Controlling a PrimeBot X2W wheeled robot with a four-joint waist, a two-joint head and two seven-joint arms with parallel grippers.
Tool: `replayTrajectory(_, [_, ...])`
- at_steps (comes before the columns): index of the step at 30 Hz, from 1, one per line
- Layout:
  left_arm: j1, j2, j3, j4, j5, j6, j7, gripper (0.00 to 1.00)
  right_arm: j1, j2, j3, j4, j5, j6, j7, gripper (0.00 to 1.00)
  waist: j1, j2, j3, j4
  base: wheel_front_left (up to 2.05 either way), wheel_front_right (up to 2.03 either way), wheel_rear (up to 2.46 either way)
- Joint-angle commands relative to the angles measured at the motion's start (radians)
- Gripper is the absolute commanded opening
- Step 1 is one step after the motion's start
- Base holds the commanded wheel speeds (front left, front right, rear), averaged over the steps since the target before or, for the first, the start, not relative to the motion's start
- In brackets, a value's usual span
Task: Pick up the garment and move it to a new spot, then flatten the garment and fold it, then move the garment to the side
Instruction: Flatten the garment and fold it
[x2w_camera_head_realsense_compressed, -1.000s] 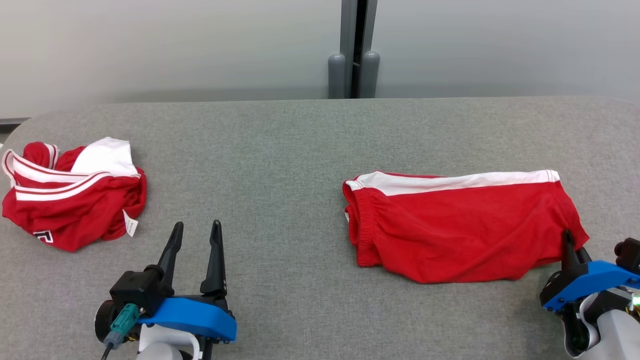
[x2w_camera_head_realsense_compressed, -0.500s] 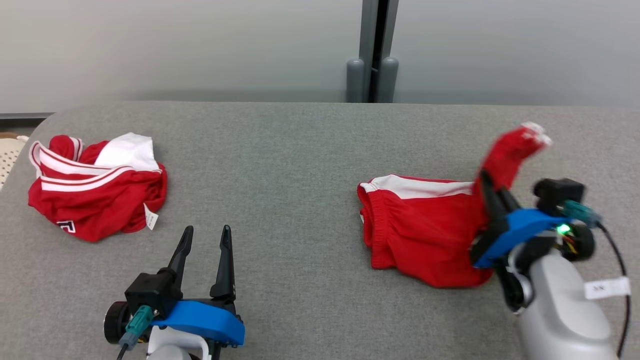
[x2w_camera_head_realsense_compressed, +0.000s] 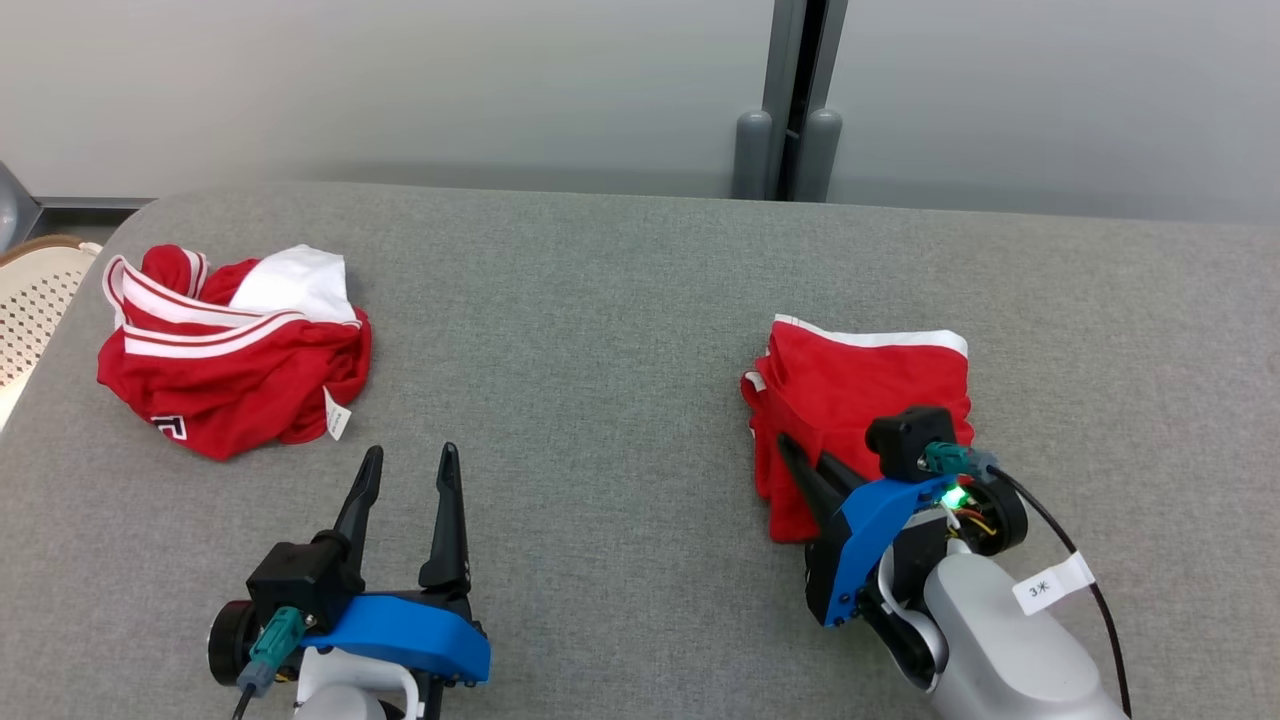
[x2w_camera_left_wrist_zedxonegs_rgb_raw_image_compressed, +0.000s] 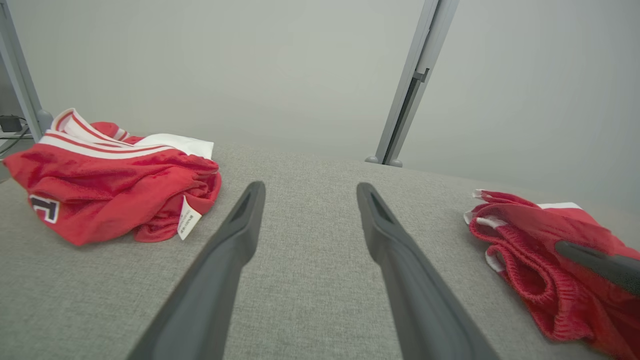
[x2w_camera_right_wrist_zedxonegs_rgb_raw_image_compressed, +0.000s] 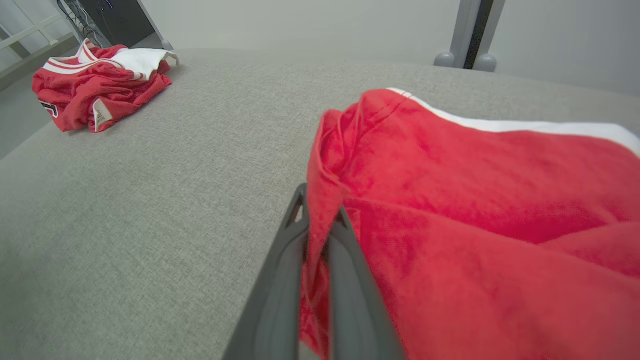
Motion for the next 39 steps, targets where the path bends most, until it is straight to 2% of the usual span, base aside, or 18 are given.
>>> replayTrajectory(1, [-0.002,0.000,0.008,0.001,0.008,-0.004,-0.005,1.00,0.009,-0.003,0.018,0.013,0.004,0.000,-0.010,0.00,-0.0001,0.0000,0.001,-0.002,0.00,0.00,0.00])
replayTrajectory(6, [0.004,-0.009,0.018,0.003,0.017,-0.006,-0.005,1.00,0.017,-0.003,0.061,0.034,0.000,0.000,-0.029,0.00,-0.0001,0.0000,0.002,-0.013,0.00,0.00,0.00])
replayTrajectory(7, [0.004,-0.010,0.019,0.003,0.017,-0.007,-0.005,1.00,0.019,-0.003,0.068,0.029,0.008,0.000,-0.036,0.11,-0.0001,0.0000,0.002,-0.016,0.00,0.00,0.00])
replayTrajectory(8, [0.003,-0.011,0.020,0.005,0.017,-0.009,-0.005,1.00,0.020,-0.003,0.072,0.021,0.017,0.000,-0.047,0.78,-0.0001,0.0000,0.002,-0.018,0.00,0.00,0.00])
replayTrajectory(9, [0.003,-0.012,0.021,0.006,0.019,-0.010,-0.005,1.00,0.022,-0.003,0.078,0.012,0.019,0.000,-0.057,1.00,-0.0001,0.0000,0.002,-0.021,0.00,0.00,0.00])
replayTrajectory(16, [0.007,-0.020,0.023,0.012,0.026,-0.017,-0.005,1.00,0.047,-0.003,0.070,-0.044,0.018,0.000,-0.110,1.00,-0.0001,0.0000,0.000,-0.034,0.00,0.00,0.00])
replayTrajectory(23, [0.012,-0.029,0.023,0.016,0.039,-0.023,-0.005,1.00,0.090,-0.035,-0.046,-0.144,0.024,0.000,-0.161,1.00,-0.0001,0.0000,0.000,-0.038,0.00,0.00,0.00])
replayTrajectory(26, [0.012,-0.031,0.023,0.017,0.042,-0.026,-0.005,1.00,0.093,-0.041,-0.092,-0.149,-0.002,0.000,-0.167,1.00,-0.0001,0.0000,0.002,-0.036,0.00,0.00,0.00])
replayTrajectory(29, [0.005,-0.034,0.025,0.023,0.043,-0.034,-0.005,1.00,0.080,-0.051,-0.146,-0.119,-0.111,0.000,-0.153,1.00,-0.0001,0.0000,0.008,-0.031,0.00,0.00,0.00])
replayTrajectory(30, [0.005,-0.034,0.025,0.023,0.043,-0.034,-0.005,1.00,0.080,-0.051,-0.146,-0.119,-0.111,0.000,-0.153,1.00,-0.0001,0.0000,0.008,-0.031,0.00,0.00,0.00])
replayTrajectory(31, [0.002,-0.036,0.025,0.025,0.045,-0.033,-0.005,1.00,0.075,-0.052,-0.148,-0.106,-0.146,0.000,-0.147,0.49,-0.0001,0.0000,0.009,-0.028,0.00,0.00,0.00])
replayTrajectory(33, [-0.001,-0.039,0.023,0.029,0.047,-0.035,-0.005,1.00,0.070,-0.052,-0.140,-0.072,-0.214,0.000,-0.134,0.23,-0.0001,0.0000,0.009,-0.023,0.00,0.00,0.00])
replayTrajectory(35, [-0.002,-0.041,0.025,0.034,0.047,-0.037,-0.005,1.00,0.069,-0.039,-0.127,-0.037,-0.245,0.000,-0.136,0.02,-0.0001,0.0000,0.007,-0.017,0.00,0.00,0.00])
replayTrajectory(39, [0.000,-0.043,0.031,0.047,0.046,-0.041,-0.005,1.00,0.054,-0.017,-0.068,0.033,-0.266,0.000,-0.149,0.00,-0.0001,0.0000,0.000,-0.007,0.00,0.00,0.00])
